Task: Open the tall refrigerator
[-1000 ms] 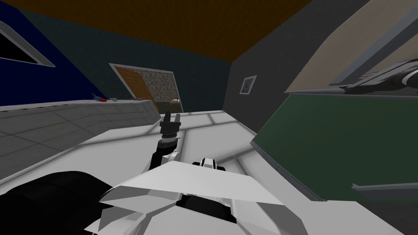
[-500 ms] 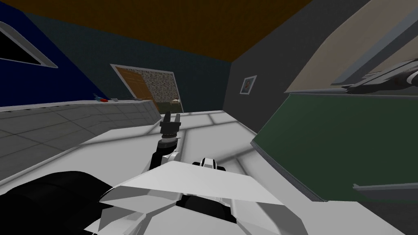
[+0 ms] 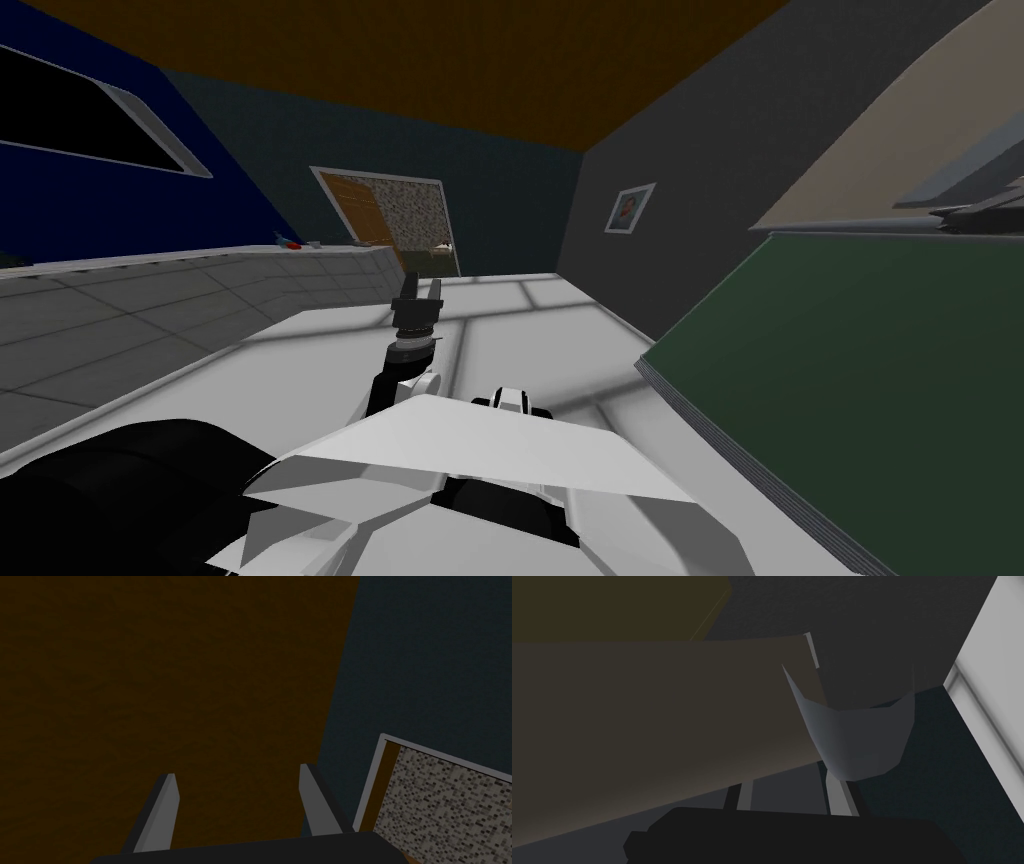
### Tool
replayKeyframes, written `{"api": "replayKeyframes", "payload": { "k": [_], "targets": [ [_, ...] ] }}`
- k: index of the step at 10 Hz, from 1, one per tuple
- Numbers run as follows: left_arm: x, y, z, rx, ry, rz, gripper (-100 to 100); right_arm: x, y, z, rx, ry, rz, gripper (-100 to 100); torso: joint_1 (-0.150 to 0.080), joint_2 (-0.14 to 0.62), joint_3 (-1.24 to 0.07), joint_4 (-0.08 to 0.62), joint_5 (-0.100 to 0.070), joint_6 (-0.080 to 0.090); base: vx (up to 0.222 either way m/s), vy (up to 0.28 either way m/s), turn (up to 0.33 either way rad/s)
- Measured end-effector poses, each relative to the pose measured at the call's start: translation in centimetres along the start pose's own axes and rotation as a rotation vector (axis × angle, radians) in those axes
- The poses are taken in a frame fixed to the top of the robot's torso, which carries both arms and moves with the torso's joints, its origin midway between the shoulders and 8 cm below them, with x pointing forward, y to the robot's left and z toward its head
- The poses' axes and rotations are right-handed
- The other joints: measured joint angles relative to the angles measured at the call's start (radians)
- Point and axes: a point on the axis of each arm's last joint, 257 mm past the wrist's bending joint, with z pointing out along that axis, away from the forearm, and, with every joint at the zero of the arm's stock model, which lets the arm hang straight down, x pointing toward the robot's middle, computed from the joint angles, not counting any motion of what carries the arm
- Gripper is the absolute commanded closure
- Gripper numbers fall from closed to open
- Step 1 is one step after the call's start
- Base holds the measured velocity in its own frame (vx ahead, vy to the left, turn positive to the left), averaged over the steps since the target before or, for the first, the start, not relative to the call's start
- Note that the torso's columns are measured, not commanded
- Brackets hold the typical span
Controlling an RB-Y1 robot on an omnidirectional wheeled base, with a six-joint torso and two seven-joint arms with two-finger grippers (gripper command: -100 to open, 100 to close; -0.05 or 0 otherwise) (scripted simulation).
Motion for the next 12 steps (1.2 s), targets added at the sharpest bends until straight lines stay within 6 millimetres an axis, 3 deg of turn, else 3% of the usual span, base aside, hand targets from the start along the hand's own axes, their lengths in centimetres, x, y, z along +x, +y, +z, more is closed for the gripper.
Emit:
{"api": "replayKeyframes", "payload": {
  "k": [1, 2, 5, 9, 12],
  "targets": [
    [0.0, 0.0, 0.0, 0.000, 0.000, 0.000, 0, 1.8, -0.8, -0.5, 0.015, 0.035, -0.002, 100, 0.003, -0.001, 0.001, -0.002, -0.002, -0.001, 0.121, 0.176, 0.117],
    [0.0, 0.0, 0.0, 0.000, 0.000, 0.000, 0, 3.1, -1.3, -0.7, 0.028, 0.059, 0.001, -100, 0.001, 0.003, 0.003, 0.000, -0.003, 0.001, 0.055, 0.057, -0.141],
    [0.0, 0.0, 0.0, 0.000, 0.000, 0.000, 0, 0.6, -1.5, -0.6, 0.007, 0.035, 0.003, -100, -0.013, 0.021, 0.018, 0.008, -0.010, 0.012, 0.016, -0.034, -0.102],
    [0.0, 0.0, 0.0, 0.000, 0.000, 0.000, 0, -4.2, -2.4, -0.9, -0.010, -0.011, -0.005, -100, 0.004, 0.011, 0.011, 0.003, -0.004, 0.007, 0.029, -0.039, -0.105],
    [0.0, 0.0, 0.0, 0.000, 0.000, 0.000, 0, -4.3, -2.7, -0.8, -0.014, -0.017, 0.002, -100, 0.003, 0.012, 0.011, 0.005, -0.003, 0.008, -0.001, 0.006, -0.042]
  ]
}}
